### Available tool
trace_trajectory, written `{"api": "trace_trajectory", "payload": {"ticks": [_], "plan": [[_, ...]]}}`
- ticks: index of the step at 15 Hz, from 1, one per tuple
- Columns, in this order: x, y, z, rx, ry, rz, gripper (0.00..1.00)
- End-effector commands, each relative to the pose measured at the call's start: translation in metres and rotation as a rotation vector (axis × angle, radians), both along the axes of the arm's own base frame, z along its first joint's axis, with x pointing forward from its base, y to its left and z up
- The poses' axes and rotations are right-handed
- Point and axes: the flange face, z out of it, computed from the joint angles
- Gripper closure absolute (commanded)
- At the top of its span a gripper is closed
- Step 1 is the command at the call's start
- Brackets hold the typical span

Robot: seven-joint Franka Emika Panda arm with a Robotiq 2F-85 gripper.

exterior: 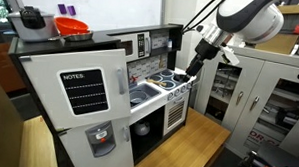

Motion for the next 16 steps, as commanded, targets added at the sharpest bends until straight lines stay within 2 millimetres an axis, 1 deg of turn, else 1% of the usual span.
{"api": "trace_trajectory", "payload": {"ticks": [1, 3, 7, 9, 11, 13, 16], "plan": [[0.013, 0.008, 0.020, -0.011, 0.057, -0.090, 0.00], [0.024, 0.024, 0.036, -0.021, 0.104, -0.132, 0.00], [0.048, 0.072, 0.066, -0.036, 0.205, -0.193, 0.00], [0.064, 0.098, 0.076, -0.024, 0.249, -0.215, 0.00], [0.081, 0.119, 0.085, -0.008, 0.276, -0.220, 0.00], [0.099, 0.135, 0.096, -0.001, 0.260, -0.195, 0.00], [0.129, 0.152, 0.107, 0.008, 0.211, -0.189, 0.00]]}}
